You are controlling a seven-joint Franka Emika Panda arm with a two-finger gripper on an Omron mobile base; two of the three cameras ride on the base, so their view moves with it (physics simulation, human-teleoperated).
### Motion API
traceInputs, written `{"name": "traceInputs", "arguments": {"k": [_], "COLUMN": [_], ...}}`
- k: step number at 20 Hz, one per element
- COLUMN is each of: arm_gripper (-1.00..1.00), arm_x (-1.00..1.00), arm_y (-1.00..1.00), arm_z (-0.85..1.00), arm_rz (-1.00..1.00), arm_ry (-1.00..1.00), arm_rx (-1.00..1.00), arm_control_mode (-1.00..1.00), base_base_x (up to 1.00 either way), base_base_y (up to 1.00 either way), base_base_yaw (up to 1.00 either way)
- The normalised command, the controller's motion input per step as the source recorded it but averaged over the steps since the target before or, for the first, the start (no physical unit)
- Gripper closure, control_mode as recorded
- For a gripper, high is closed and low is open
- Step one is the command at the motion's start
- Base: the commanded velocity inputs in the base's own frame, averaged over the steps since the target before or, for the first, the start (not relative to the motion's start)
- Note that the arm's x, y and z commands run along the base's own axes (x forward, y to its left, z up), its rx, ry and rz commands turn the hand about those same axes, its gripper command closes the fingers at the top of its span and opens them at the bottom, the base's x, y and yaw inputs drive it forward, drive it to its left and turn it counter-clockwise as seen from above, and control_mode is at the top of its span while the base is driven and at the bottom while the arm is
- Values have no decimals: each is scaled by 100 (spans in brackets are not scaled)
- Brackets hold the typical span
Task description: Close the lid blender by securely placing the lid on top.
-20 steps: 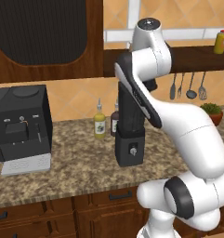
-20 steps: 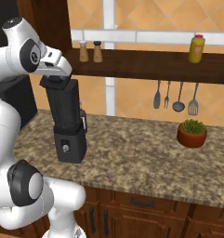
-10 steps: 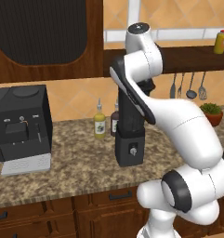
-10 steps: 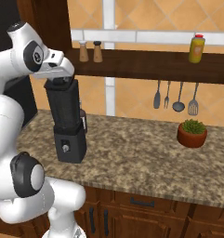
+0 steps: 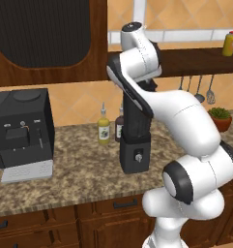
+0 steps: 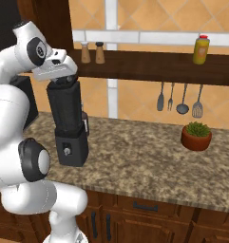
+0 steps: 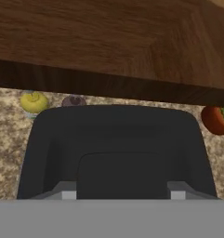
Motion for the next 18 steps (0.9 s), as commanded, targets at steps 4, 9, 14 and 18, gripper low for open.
{"name": "traceInputs", "arguments": {"k": [4,9,14,18], "arm_gripper": [100,100,100,100], "arm_x": [0,5,7,13], "arm_y": [1,0,0,0], "arm_z": [-45,-34,-17,4], "arm_rz": [0,0,0,0], "arm_ry": [0,0,6,14], "arm_rx": [0,2,9,10], "arm_control_mode": [-100,-100,-100,-100], "base_base_x": [0,0,0,0], "base_base_y": [0,0,0,0], "base_base_yaw": [0,0,0,0]}}
